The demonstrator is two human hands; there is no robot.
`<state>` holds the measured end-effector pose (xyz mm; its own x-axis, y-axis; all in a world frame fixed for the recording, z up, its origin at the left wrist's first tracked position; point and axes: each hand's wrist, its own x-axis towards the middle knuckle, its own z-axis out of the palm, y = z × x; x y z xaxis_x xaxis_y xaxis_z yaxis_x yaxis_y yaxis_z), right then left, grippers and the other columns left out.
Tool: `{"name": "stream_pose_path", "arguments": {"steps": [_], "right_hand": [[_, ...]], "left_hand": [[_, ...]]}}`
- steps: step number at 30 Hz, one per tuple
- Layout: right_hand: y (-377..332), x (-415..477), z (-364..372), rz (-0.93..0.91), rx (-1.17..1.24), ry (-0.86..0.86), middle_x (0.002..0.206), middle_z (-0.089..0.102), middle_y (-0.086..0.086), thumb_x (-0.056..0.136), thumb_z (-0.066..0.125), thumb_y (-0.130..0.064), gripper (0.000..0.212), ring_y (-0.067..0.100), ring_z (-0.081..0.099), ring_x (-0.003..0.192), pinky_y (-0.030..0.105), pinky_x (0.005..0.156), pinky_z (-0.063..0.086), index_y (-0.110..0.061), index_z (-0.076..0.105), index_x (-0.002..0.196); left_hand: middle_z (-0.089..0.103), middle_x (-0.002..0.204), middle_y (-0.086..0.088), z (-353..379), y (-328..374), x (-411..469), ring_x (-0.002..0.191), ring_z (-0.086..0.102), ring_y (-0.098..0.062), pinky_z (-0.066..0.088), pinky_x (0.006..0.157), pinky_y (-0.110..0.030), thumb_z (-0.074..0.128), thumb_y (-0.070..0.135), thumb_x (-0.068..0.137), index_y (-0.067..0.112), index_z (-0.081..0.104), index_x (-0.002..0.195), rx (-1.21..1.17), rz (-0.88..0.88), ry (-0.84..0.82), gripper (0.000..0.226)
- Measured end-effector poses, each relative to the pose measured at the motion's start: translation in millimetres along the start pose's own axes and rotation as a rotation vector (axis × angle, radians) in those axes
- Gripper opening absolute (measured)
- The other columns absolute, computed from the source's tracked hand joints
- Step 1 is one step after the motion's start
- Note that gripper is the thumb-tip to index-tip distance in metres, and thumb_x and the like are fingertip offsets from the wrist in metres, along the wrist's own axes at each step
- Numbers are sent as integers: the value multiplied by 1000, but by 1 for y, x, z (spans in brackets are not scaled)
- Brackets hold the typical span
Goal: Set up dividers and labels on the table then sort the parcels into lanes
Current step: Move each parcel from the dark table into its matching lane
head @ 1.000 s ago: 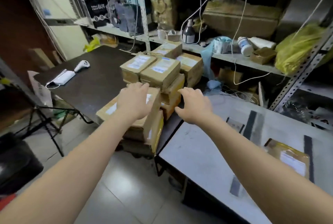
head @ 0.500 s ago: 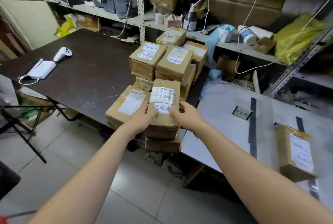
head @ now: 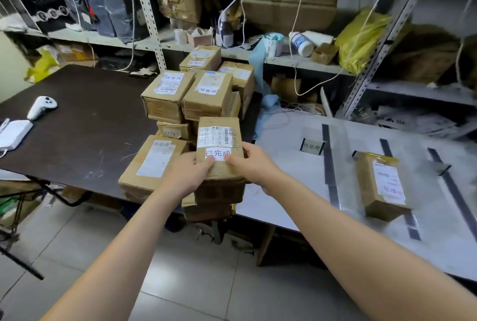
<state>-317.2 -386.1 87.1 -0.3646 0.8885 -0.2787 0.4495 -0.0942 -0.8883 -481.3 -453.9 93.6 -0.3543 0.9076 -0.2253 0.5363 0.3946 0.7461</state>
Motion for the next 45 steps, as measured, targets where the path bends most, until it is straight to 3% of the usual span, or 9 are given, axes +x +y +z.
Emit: {"name": "stream_pose_path", "arguments": {"steps": [3, 8, 13, 20, 26, 29, 33, 42, 45], "right_hand": [[-1, -16, -38, -26, 17, 50, 131, 66, -9, 88, 65, -43, 56, 16, 64, 113, 42, 95, 58, -32, 55, 142], [11, -48, -127, -69, -59, 224, 121, 69, -16, 80, 58, -55, 51, 15, 65, 108, 45, 94, 56, -43, 59, 131], [54, -87, -246, -51, -271, 421, 122, 68, -7, 92, 50, -57, 46, 24, 61, 111, 45, 96, 51, -38, 55, 133], [150, -148, -433, 8, -217, 529, 117, 69, -12, 78, 46, -67, 57, 21, 64, 108, 47, 95, 53, -38, 59, 125], [229, -180, -550, 104, -198, 544, 124, 68, -10, 93, 54, -54, 43, 18, 63, 109, 45, 96, 53, -36, 60, 132], [263, -178, -577, 170, -237, 516, 123, 69, -7, 89, 52, -56, 48, 22, 63, 111, 45, 96, 52, -31, 63, 129], [305, -165, -587, 289, -291, 455, 119, 66, 2, 96, 51, -51, 45, 27, 61, 108, 37, 87, 50, -20, 63, 126], [370, -124, -575, 368, -266, 321, 122, 69, 9, 94, 61, -40, 41, 31, 64, 108, 38, 91, 53, -14, 64, 125], [382, -119, -567, 364, -248, 325, 128, 68, 9, 95, 66, -32, 40, 31, 63, 115, 36, 94, 51, -13, 63, 130]], "left_hand": [[69, 112, 3, 18, 33, -7, 102, 62, -20, 52, 95, -46, 48, 62, 94, 30, 67, 123, 28, 49, 28, 47], [73, 96, 5, 71, 116, -25, 91, 66, -21, 55, 80, -41, 54, 55, 96, 28, 73, 105, 53, 196, 53, 35], [74, 103, 7, 171, 209, -45, 93, 68, -13, 57, 83, -36, 57, 47, 98, 23, 73, 118, -28, 298, -35, 36], [75, 103, 6, 345, 336, -82, 92, 72, -16, 61, 85, -45, 55, 54, 94, 25, 70, 123, -101, 357, -202, 43], [70, 120, 0, 467, 411, -103, 104, 68, -24, 58, 91, -47, 50, 50, 97, 26, 61, 133, -22, 389, -324, 45], [68, 118, -4, 516, 424, -98, 97, 67, -25, 59, 78, -39, 44, 56, 93, 16, 55, 134, 113, 337, -361, 59], [61, 97, -1, 558, 423, -92, 80, 64, -20, 54, 52, -29, 44, 35, 103, 13, 48, 129, 189, 223, -443, 34], [61, 128, -11, 622, 386, -66, 103, 64, -27, 55, 64, -30, 55, 25, 89, 15, 39, 144, -19, -155, -573, 58], [55, 140, -6, 647, 362, -50, 120, 59, -27, 56, 96, -42, 58, 32, 71, 20, 40, 149, -43, -97, -534, 82]]}}
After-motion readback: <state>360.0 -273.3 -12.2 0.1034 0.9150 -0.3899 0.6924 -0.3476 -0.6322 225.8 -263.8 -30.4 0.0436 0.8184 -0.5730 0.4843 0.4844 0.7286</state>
